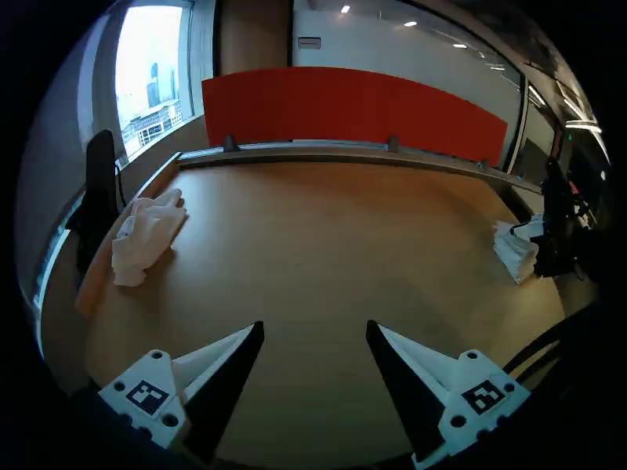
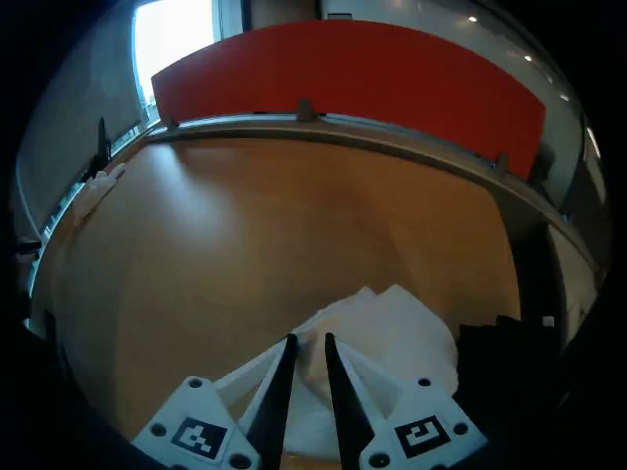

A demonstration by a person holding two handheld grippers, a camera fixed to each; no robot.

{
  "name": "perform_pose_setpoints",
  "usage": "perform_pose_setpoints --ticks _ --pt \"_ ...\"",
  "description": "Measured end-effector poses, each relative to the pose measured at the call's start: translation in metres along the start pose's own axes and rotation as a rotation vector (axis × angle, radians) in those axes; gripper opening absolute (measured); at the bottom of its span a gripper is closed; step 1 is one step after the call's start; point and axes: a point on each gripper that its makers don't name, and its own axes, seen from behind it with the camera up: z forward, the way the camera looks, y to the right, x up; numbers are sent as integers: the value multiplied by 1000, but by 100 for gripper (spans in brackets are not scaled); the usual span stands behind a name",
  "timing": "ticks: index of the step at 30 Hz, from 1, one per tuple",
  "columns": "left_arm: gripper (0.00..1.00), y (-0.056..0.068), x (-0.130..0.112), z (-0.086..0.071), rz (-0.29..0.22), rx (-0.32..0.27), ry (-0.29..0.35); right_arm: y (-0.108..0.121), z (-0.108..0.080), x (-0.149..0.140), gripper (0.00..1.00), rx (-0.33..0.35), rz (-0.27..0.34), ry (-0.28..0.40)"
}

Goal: Fold towel

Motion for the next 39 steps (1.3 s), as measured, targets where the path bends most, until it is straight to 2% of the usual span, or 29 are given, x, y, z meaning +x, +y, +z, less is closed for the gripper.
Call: perform_pose_setpoints --ticks 5,11,15,24,30,39 --pt "97 1 -1 0 2 1 -2 -2 2 -2 28 8 2 -8" --pt "97 1 -1 1 -1 2 -2 -4 2 -5 12 28 14 -18" --pt "97 2 0 2 1 0 -1 -5 -1 -3 10 36 16 -14" --pt "97 8 4 7 0 -19 9 -4 -26 14 9 25 3 27" --pt "97 10 7 10 3 -34 17 -1 -50 21 9 12 8 56" --pt "97 12 10 10 13 -56 29 -4 -82 4 9 2 14 65"
